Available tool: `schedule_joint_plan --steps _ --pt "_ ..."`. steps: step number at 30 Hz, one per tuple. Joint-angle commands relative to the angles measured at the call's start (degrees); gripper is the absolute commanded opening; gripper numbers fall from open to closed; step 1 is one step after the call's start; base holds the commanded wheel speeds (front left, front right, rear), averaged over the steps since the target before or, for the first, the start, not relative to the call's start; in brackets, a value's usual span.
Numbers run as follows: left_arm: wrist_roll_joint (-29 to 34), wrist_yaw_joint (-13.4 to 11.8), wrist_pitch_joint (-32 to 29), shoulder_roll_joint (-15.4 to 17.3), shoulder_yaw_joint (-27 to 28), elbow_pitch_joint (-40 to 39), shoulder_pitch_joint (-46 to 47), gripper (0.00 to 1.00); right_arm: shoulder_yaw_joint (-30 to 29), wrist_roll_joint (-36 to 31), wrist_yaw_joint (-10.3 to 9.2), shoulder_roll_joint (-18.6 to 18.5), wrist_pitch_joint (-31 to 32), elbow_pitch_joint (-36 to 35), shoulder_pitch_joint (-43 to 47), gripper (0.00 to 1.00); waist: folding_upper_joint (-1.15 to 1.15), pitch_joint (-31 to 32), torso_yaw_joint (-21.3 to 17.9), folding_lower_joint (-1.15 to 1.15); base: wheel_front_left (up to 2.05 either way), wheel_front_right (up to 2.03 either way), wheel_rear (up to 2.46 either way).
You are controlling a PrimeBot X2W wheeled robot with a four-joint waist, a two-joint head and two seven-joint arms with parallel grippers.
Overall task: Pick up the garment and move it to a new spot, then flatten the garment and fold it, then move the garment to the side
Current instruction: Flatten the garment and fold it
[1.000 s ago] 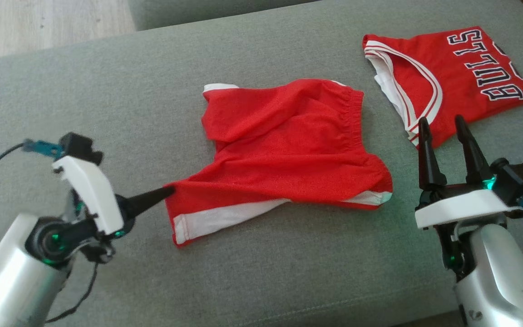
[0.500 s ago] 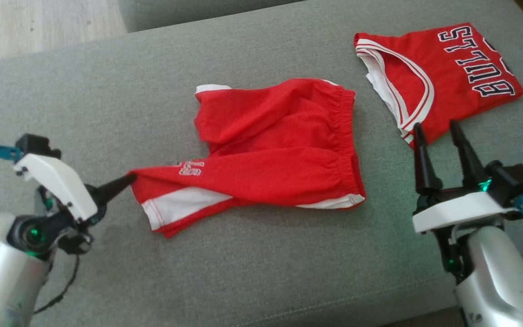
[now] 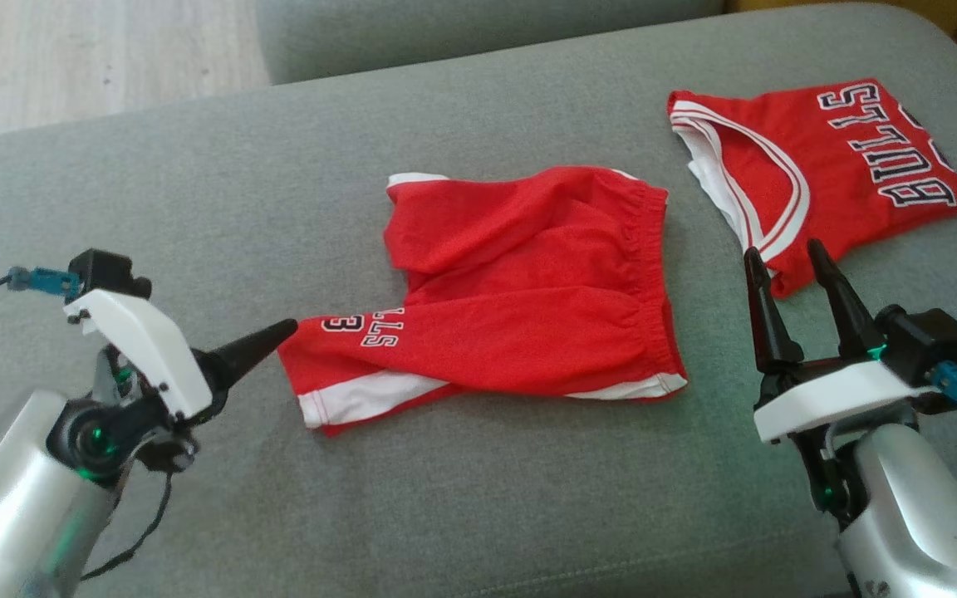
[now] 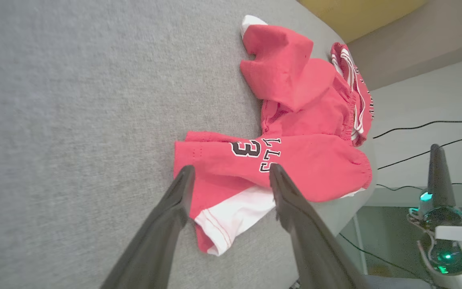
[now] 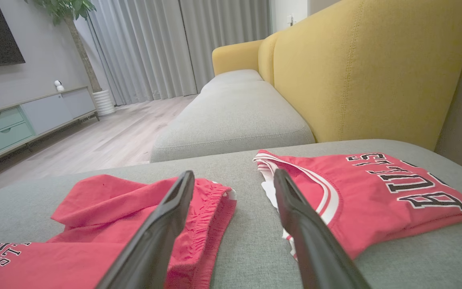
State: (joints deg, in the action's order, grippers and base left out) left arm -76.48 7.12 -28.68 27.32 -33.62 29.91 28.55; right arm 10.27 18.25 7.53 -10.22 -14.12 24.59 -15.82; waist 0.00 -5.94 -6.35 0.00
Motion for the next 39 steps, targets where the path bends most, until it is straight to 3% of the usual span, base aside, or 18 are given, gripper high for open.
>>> schedule_joint_plan --steps 1,3,6,7,10,14,19,22,25,30,39 --pt "2.5 0.4 1.7 4.6 1.5 -2.8 2.7 1.0 0.9 0.5 -0.04 -0.7 -0.3 -1.6 -0.8 1.0 0.0 0.5 0.5 0.0 0.0 0.0 0.0" --pt "7.3 0.4 5.7 7.0 0.1 -5.2 2.9 1.0 0.8 0.6 -0.04 -0.7 -0.3 -1.6 -0.4 1.0 0.0 0.7 0.9 0.0 0.0 0.0 0.0" --pt "14.6 -1.1 17.2 8.8 1.3 -8.4 2.4 1.0 0.6 0.8 -0.04 -0.8 -0.3 -1.6 0.2 1.0 0.0 1.0 1.3 0.0 0.0 0.0 0.0" --pt "14.6 -1.1 17.2 8.8 1.3 -8.4 2.4 1.0 0.6 0.8 -0.04 -0.8 -0.3 -1.6 0.2 1.0 0.0 1.0 1.3 0.0 0.0 0.0 0.0" --pt "20.8 -5.7 28.1 9.0 2.5 -12.3 -0.3 1.0 0.2 1.0 -0.04 -0.9 -0.3 -1.6 1.0 1.0 0.0 1.2 1.9 0.0 0.0 0.0 0.0" --pt "27.0 -14.1 39.7 8.2 4.5 -17.4 -5.5 1.0 0.1 1.0 -0.04 -0.8 -0.2 -1.9 1.5 1.0 0.0 1.2 2.8 0.0 0.0 0.0 0.0" --pt "33.7 -22.3 43.6 6.3 8.9 -23.9 -13.5 1.0 0.0 0.8 -0.04 -0.7 -0.4 -2.7 2.0 1.0 0.0 1.6 3.9 0.0 0.0 0.0 0.0" --pt "38.0 -24.4 43.6 2.8 15.0 -29.0 -19.0 1.0 -0.1 0.7 -0.04 -0.7 -0.5 -2.9 2.6 1.0 0.0 2.3 4.5 0.0 0.0 0.0 0.0" --pt "41.9 -23.8 43.7 -2.1 20.6 -32.9 -24.9 1.0 0.3 1.0 -0.04 -0.8 -0.3 -2.9 3.4 1.0 0.0 3.2 4.9 0.0 0.0 0.0 0.0" --pt "47.9 -20.1 43.7 -9.3 25.3 -34.9 -31.2 1.0 1.7 2.1 -0.04 -1.7 1.8 -3.0 4.8 1.0 0.0 4.1 5.7 0.0 0.0 0.0 0.0" --pt "52.7 -12.9 43.7 -16.2 29.1 -32.2 -32.3 1.0 8.7 7.4 -0.04 -5.4 9.7 -4.3 4.6 1.0 0.0 3.9 6.6 0.0 0.0 0.0 0.0"
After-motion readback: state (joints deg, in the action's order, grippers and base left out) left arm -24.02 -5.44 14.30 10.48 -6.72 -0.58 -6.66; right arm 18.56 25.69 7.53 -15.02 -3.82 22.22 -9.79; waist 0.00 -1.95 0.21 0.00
